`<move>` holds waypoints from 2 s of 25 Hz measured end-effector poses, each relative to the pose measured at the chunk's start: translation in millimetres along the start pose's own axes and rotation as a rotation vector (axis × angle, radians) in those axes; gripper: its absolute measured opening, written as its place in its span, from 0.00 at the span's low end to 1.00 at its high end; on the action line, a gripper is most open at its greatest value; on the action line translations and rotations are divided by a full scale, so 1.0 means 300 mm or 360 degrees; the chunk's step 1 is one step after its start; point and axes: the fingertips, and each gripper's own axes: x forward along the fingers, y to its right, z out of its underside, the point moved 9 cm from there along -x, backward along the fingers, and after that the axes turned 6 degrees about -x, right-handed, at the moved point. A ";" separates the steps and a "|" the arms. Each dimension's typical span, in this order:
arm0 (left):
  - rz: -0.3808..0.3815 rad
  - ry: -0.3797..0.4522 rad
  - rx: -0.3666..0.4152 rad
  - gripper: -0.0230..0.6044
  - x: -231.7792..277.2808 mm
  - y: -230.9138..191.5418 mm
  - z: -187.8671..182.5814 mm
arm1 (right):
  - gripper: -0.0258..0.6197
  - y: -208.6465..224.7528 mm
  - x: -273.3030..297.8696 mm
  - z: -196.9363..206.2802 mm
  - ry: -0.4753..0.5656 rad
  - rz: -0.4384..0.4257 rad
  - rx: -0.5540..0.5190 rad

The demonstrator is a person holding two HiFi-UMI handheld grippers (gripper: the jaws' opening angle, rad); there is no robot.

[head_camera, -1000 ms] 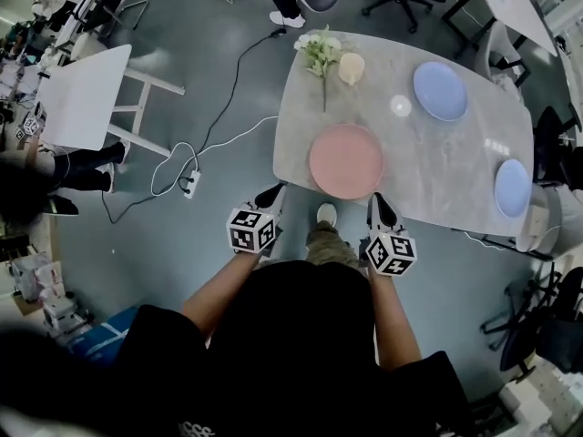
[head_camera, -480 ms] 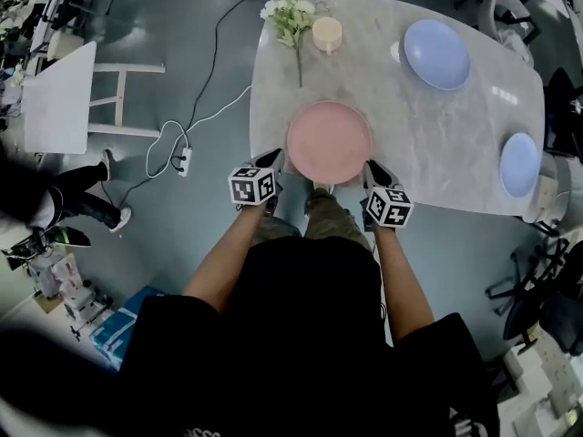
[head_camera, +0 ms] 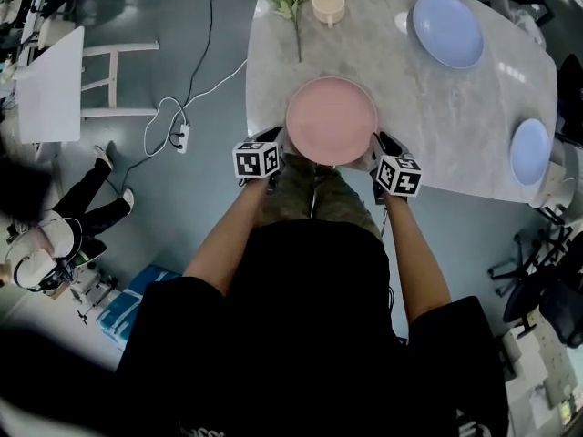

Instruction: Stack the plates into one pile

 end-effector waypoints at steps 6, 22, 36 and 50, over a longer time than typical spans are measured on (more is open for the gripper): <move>0.0097 0.0075 -0.0076 0.09 0.040 -0.013 -0.014 | 0.18 -0.006 0.031 0.022 -0.0052 0.0055 0.0079; 0.0315 -0.0228 -0.0001 0.19 0.177 -0.034 0.010 | 0.13 -0.035 0.104 0.065 -0.0127 0.0204 0.0172; 0.0343 -0.0257 0.0143 0.13 0.135 0.046 -0.132 | 0.12 -0.121 -0.049 0.073 0.0068 0.0425 0.0298; 0.0388 -0.0292 0.0310 0.12 0.205 0.498 -0.100 | 0.11 0.194 -0.327 0.196 0.0239 0.0482 0.0676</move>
